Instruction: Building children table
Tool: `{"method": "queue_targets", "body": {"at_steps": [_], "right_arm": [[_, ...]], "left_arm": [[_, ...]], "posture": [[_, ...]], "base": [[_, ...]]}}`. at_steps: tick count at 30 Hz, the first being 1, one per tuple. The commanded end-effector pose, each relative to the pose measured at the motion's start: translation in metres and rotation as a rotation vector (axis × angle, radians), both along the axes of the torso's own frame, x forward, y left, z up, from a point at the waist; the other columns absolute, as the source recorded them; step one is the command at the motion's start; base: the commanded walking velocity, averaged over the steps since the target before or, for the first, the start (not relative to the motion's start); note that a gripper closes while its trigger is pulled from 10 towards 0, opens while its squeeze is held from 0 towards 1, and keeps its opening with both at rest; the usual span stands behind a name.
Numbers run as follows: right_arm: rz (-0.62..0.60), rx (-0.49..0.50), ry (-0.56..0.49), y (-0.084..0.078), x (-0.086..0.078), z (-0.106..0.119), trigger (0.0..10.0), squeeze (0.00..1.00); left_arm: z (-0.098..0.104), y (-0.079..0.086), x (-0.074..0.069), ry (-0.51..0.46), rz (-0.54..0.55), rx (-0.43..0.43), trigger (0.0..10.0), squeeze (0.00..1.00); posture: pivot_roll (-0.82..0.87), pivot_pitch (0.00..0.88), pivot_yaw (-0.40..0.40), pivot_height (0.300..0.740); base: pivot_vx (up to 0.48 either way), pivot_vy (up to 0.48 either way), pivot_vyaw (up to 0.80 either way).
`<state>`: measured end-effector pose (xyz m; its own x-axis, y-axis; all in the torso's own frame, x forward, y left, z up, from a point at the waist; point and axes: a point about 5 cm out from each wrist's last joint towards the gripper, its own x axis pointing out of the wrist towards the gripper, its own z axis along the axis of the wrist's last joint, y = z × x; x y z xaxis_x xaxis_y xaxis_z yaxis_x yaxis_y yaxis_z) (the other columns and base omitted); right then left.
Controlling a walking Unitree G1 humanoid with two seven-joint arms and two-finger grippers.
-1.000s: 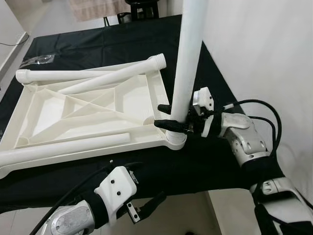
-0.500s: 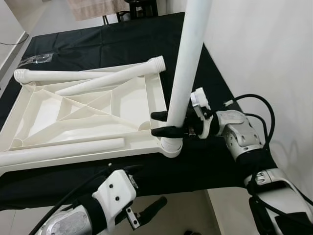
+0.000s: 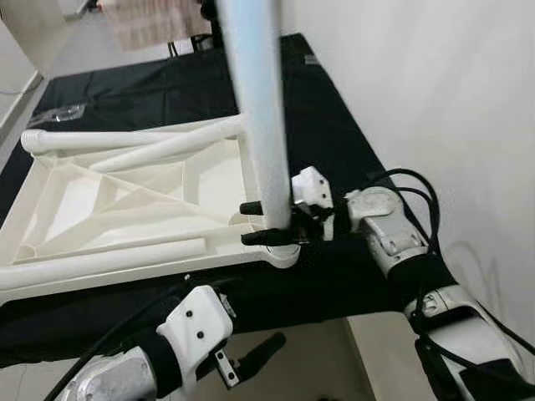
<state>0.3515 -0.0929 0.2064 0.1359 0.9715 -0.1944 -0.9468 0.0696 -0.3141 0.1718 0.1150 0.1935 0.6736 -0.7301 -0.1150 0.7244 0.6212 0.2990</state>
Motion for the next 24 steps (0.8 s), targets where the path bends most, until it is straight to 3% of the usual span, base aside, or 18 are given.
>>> {"method": "queue_targets", "body": {"at_steps": [1,3,5,10,11,14,15,16,17,20,24], "right_arm": [[-0.094,-0.132,0.283,-0.012,-0.008,-0.065,10.0,0.0],[-0.111,-0.117,0.291,-0.013,-0.007,-0.064,10.0,0.0],[-0.215,-0.073,0.313,-0.016,0.0,-0.062,10.0,0.0],[-0.341,-0.032,0.326,-0.022,0.007,-0.062,10.0,0.0],[-0.496,0.009,0.343,-0.027,0.013,-0.065,10.0,0.0],[-0.685,0.05,0.312,-0.031,0.016,-0.071,10.0,0.0],[-0.818,0.097,0.295,-0.033,0.017,-0.076,10.0,0.0],[-0.984,0.134,0.24,-0.036,0.014,-0.083,10.0,0.0],[-1.042,0.133,0.187,-0.038,0.009,-0.086,10.0,0.0],[-1.135,0.185,0.154,-0.041,0.002,-0.089,10.0,0.0],[-1.167,0.187,0.151,-0.044,0.002,-0.09,10.0,0.0]], "left_arm": [[-0.004,-0.001,-0.001,0.028,-0.007,0.009,10.0,0.0],[-0.004,-0.001,-0.001,0.026,-0.002,0.007,10.0,0.0],[-0.004,-0.001,0.0,0.025,0.009,0.003,10.0,0.0],[-0.005,-0.002,0.0,0.025,0.011,0.001,10.0,0.0],[-0.006,-0.002,0.001,0.023,0.011,-0.002,10.0,0.0],[-0.006,-0.003,0.001,0.021,0.012,-0.004,10.0,0.0],[-0.005,-0.003,0.001,0.019,0.011,-0.007,10.0,0.0],[-0.005,-0.004,0.002,0.016,0.01,-0.008,10.0,0.0],[-0.004,-0.003,0.002,0.014,0.011,-0.008,10.0,0.0],[-0.003,-0.002,0.004,0.008,0.012,-0.004,10.0,0.0],[-0.003,0.0,0.006,0.007,0.012,-0.001,10.0,0.0]], "posture": [[0.11,0.294,0.05,0.74],[0.11,0.293,0.047,0.74],[0.1,0.288,0.038,0.74],[0.09,0.285,0.029,0.74],[0.08,0.284,0.022,0.74],[0.07,0.282,0.015,0.74],[0.07,0.283,0.013,0.74],[0.08,0.282,0.015,0.74],[0.08,0.282,0.015,0.74],[0.08,0.276,0.037,0.74],[0.08,0.268,0.041,0.74]], "base": [[0.0,0.0,0.0],[0.0,0.0,0.0],[0.0,0.0,0.0],[0.0,0.0,0.0],[0.0,0.0,0.0],[0.0,0.0,0.0],[0.0,0.0,0.0],[0.0,0.0,0.0],[0.0,0.0,0.0],[0.0,0.0,0.0],[0.0,0.0,0.0]]}}
